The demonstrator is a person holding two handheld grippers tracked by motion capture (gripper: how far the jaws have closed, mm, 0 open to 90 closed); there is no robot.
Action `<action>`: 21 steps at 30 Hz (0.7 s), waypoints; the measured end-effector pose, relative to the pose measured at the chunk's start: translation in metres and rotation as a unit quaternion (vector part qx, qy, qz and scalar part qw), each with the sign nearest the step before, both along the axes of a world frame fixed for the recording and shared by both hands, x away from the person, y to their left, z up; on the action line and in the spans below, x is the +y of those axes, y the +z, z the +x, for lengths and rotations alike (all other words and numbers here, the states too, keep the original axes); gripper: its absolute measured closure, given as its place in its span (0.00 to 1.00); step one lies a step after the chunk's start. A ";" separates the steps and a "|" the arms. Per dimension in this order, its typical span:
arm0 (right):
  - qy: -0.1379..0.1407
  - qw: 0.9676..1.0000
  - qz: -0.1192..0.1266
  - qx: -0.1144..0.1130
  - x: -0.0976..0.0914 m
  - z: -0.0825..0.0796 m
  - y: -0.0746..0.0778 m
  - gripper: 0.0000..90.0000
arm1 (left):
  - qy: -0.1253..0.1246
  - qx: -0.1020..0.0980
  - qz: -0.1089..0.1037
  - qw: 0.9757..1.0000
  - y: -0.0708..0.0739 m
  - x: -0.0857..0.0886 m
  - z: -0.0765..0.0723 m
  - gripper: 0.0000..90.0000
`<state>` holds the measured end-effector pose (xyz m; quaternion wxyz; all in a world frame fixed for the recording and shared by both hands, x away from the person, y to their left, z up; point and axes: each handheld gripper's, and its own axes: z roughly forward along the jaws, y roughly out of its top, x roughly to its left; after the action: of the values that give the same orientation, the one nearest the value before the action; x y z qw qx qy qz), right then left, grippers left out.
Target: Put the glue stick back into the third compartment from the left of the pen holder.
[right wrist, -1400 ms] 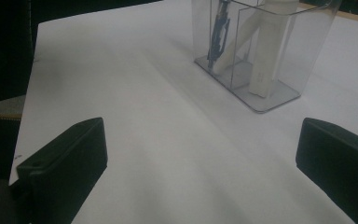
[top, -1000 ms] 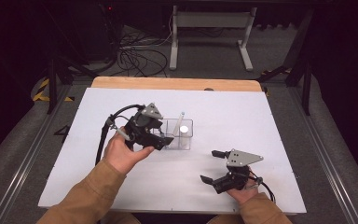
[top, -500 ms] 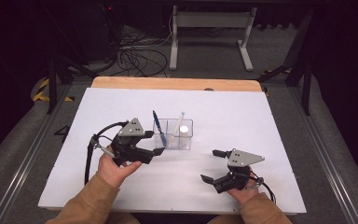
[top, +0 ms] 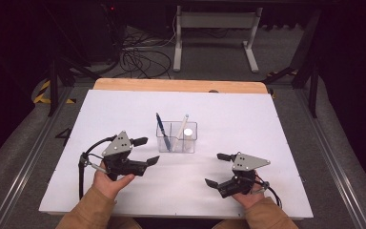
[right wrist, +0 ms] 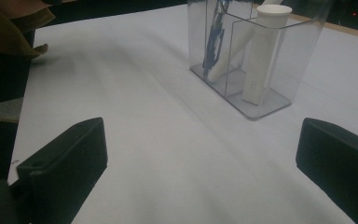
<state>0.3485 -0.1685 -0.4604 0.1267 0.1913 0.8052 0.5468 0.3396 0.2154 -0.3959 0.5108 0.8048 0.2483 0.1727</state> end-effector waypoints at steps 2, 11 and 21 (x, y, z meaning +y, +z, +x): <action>0.000 1.000 0.000 0.000 0.000 0.000 0.000 0.03 | 0.001 -0.011 -0.004 1.000 -0.005 0.003 -0.002 0.24; 0.001 1.000 0.002 -0.002 0.000 -0.001 0.001 0.03 | -0.002 -0.008 -0.020 1.000 -0.028 0.015 -0.009 0.22; 0.003 1.000 0.002 -0.004 0.000 -0.001 0.001 0.03 | 0.026 -0.007 -0.010 1.000 -0.055 0.035 -0.015 0.22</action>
<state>0.3477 -0.1685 -0.4598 0.1279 0.1868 0.8041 0.5497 0.3250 0.2502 -0.4505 0.5156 0.7919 0.2668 0.1893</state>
